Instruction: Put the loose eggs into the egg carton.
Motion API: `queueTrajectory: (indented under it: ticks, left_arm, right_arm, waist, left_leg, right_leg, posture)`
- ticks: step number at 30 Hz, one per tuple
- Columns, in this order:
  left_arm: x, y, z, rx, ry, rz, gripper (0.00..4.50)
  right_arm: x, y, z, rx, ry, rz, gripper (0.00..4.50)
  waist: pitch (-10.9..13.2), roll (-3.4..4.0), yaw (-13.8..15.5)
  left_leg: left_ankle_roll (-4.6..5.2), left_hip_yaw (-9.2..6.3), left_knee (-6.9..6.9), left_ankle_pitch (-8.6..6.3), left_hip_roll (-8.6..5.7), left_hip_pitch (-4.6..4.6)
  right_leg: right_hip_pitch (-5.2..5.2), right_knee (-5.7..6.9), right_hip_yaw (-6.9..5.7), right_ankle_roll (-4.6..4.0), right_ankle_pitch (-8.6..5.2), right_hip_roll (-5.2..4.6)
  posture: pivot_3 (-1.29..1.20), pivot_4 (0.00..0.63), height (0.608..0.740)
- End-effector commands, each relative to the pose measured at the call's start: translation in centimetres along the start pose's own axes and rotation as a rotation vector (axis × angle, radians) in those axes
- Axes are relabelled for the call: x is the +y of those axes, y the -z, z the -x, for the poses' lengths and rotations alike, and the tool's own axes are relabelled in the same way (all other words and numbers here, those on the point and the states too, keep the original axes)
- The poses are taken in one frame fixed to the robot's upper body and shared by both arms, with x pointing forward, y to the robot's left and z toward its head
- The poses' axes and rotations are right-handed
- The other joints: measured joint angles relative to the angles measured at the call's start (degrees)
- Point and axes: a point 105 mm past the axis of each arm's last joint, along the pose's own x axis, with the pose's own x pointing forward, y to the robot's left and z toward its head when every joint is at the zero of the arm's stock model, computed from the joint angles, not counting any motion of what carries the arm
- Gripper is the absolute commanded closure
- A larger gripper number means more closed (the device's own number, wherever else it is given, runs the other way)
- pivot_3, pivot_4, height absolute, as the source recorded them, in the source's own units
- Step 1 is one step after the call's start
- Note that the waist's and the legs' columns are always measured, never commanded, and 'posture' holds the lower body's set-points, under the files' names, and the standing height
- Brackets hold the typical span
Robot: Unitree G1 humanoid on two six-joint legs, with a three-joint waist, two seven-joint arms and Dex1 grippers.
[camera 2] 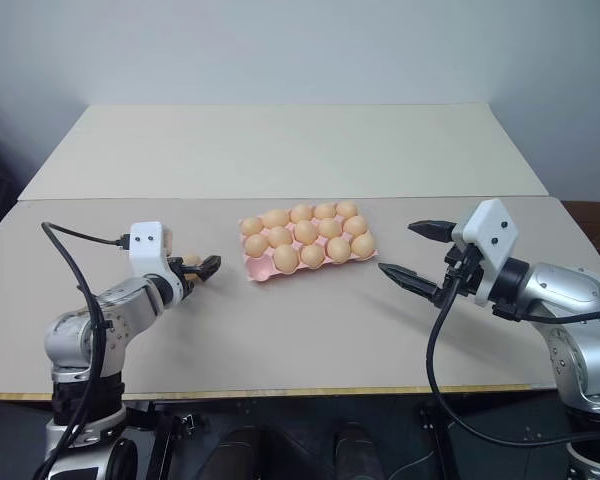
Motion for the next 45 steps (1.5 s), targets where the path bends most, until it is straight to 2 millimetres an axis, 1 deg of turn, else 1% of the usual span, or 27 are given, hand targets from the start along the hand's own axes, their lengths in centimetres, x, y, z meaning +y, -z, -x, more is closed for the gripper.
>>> queueTrajectory:
  ticks: [1,2,5,9,11,14,16,18,19,22,27,31,34,37,39,40,43,45]
  left_arm:
    - [0.5,-0.5,-0.4,-0.004,-0.044,-0.008,0.04]
    - [0.6,-0.5,-0.6,0.005,-0.055,-0.005,0.04]
    - [0.5,-0.6,-1.0,0.020,-0.059,-0.011,0.68]
    - [0.5,-0.9,-0.7,0.005,-0.045,-0.016,1.98]
    - [-0.2,-1.6,-0.4,-0.028,-0.002,-0.037,2.60]
    - [-1.7,-3.0,0.3,-0.096,0.084,-0.090,2.60]
    - [-3.4,-4.2,0.8,-0.148,0.176,-0.114,2.60]
    - [-5.4,-4.9,1.4,-0.168,0.291,-0.141,2.60]
    - [-6.8,-4.9,1.7,-0.164,0.364,-0.172,2.60]
    - [-9.0,-4.5,2.2,-0.151,0.495,-0.222,2.60]
    - [-11.2,-3.5,2.5,-0.128,0.617,-0.273,2.60]
    - [-11.4,-2.7,2.2,-0.079,0.630,-0.315,2.60]
    - [-11.1,-2.9,2.2,-0.081,0.629,-0.320,1.80]
    - [-10.8,-3.4,2.0,-0.094,0.619,-0.320,0.86]
    - [-10.7,-3.8,2.1,-0.108,0.614,-0.321,0.14]
    - [-10.6,-4.0,2.1,-0.115,0.612,-0.322,0.04]
    - [-10.1,-4.8,2.5,-0.153,0.610,-0.331,0.04]
    - [-9.2,-5.8,3.3,-0.201,0.609,-0.341,0.04]
  right_arm:
    - [0.0,-1.4,0.6,-0.041,0.015,0.034,0.00]
    - [0.0,-1.4,0.6,-0.042,0.017,0.034,0.00]
    - [0.0,-1.4,0.6,-0.044,0.024,0.032,0.00]
    - [-0.4,-1.5,0.6,-0.050,0.050,0.031,0.00]
    - [-0.4,-1.5,0.6,-0.050,0.059,0.027,0.00]
    - [-0.3,-1.4,0.6,-0.050,0.064,0.023,0.00]
    - [-0.3,-1.4,0.6,-0.050,0.070,0.021,0.00]
    - [-0.2,-1.3,0.5,-0.049,0.073,0.020,0.00]
    - [-0.1,-1.3,0.6,-0.048,0.076,0.020,0.00]
    - [0.1,-1.2,0.7,-0.045,0.084,0.019,0.00]
    - [0.5,-1.1,0.9,-0.047,0.101,0.015,0.00]
    - [0.6,-1.1,1.1,-0.045,0.119,0.012,0.00]
    - [0.6,-1.1,1.2,-0.049,0.129,0.009,0.00]
    - [0.6,-1.1,1.2,-0.051,0.136,0.006,0.00]
    - [0.5,-1.1,1.2,-0.053,0.139,0.005,0.00]
    - [0.5,-1.1,1.2,-0.054,0.140,0.005,0.00]
    - [0.5,-1.1,1.2,-0.056,0.141,0.005,0.00]
    - [0.4,-1.1,1.1,-0.058,0.139,0.005,0.00]
  waist:
    - [0.00,0.00,0.02]
    - [0.00,0.00,0.06]
    - [0.00,-0.01,0.11]
    - [0.00,-0.01,0.03]
    - [0.00,-0.01,0.06]
    - [0.00,-0.01,0.06]
    - [0.00,-0.01,0.07]
    - [0.00,-0.01,0.08]
    - [0.00,-0.01,0.10]
    - [-0.01,-0.01,0.08]
    - [-0.01,-0.01,-0.08]
    - [0.00,-0.01,-0.09]
    - [0.00,-0.01,-0.06]
    - [0.00,-0.01,0.02]
    - [0.00,-0.01,0.02]
    - [0.00,-0.01,0.00]
    - [0.00,-0.01,-0.08]
    - [0.00,0.00,-0.18]
  left_leg:
    - [0.00,0.00,0.00,0.00,0.00,0.00]
    - [0.00,0.00,0.00,0.00,-0.01,0.01]
    - [-0.01,0.00,0.01,0.00,-0.03,0.01]
    - [-0.01,0.00,0.01,0.00,-0.03,0.00]
    - [-0.01,0.00,0.01,0.01,-0.02,0.00]
    - [-0.01,0.00,0.01,0.01,-0.03,-0.01]
    - [-0.01,0.00,0.01,0.01,-0.03,-0.01]
    - [-0.02,0.00,0.01,0.01,-0.03,-0.01]
    - [-0.02,0.00,0.01,0.01,-0.03,0.00]
    - [-0.02,0.00,0.01,0.01,-0.04,-0.01]
    - [-0.02,0.01,0.01,0.01,-0.03,0.01]
    - [-0.02,0.01,0.01,0.01,-0.01,0.02]
    - [-0.01,0.01,0.01,0.01,-0.02,0.02]
    - [-0.01,0.00,0.01,0.01,-0.02,0.01]
    - [-0.01,0.00,0.01,0.01,-0.02,0.01]
    - [-0.01,0.00,0.01,0.01,-0.03,0.00]
    - [-0.01,0.00,0.01,0.01,-0.01,0.01]
    - [-0.01,0.00,0.01,0.01,0.00,0.02]
  right_leg:
    - [0.00,0.00,0.00,0.00,0.00,0.00]
    - [0.01,0.00,0.00,0.00,0.00,-0.01]
    - [0.02,0.01,0.00,0.00,0.00,-0.02]
    - [0.01,0.01,0.00,0.00,0.00,-0.02]
    - [0.00,0.01,0.00,0.00,0.00,-0.01]
    - [0.01,0.00,0.00,0.00,0.00,-0.02]
    - [0.01,0.00,0.00,0.00,0.00,-0.02]
    - [0.01,0.00,0.00,0.00,0.00,-0.03]
    - [0.02,0.00,0.00,0.00,0.00,-0.03]
    - [0.02,-0.01,0.00,0.00,0.00,-0.03]
    - [0.02,-0.01,0.00,0.00,0.00,-0.01]
    - [0.03,0.00,0.01,0.01,0.00,0.02]
    - [0.03,-0.01,0.01,0.01,0.00,0.01]
    - [0.03,-0.02,0.00,0.01,0.00,0.02]
    - [0.04,-0.03,0.00,0.01,0.00,0.00]
    - [0.04,-0.03,0.01,0.01,0.00,0.00]
    - [0.03,-0.02,0.01,0.01,0.00,0.02]
    - [0.03,-0.01,0.01,0.01,0.00,0.02]
  posture:
    - [0.00,0.150,0.740]
    - [0.00,0.150,0.740]
    - [0.00,0.150,0.740]
    - [0.00,0.150,0.740]
    - [0.00,0.150,0.740]
    - [0.00,0.150,0.740]
    - [0.00,0.150,0.740]
    - [0.00,0.150,0.740]
    - [0.00,0.150,0.740]
    - [0.00,0.150,0.740]
    - [0.00,0.150,0.740]
    - [0.00,0.150,0.740]
    - [0.00,0.150,0.740]
    - [0.00,0.150,0.740]
    - [0.00,0.150,0.740]
    - [0.00,0.150,0.740]
    - [0.00,0.150,0.740]
    - [0.00,0.150,0.740]
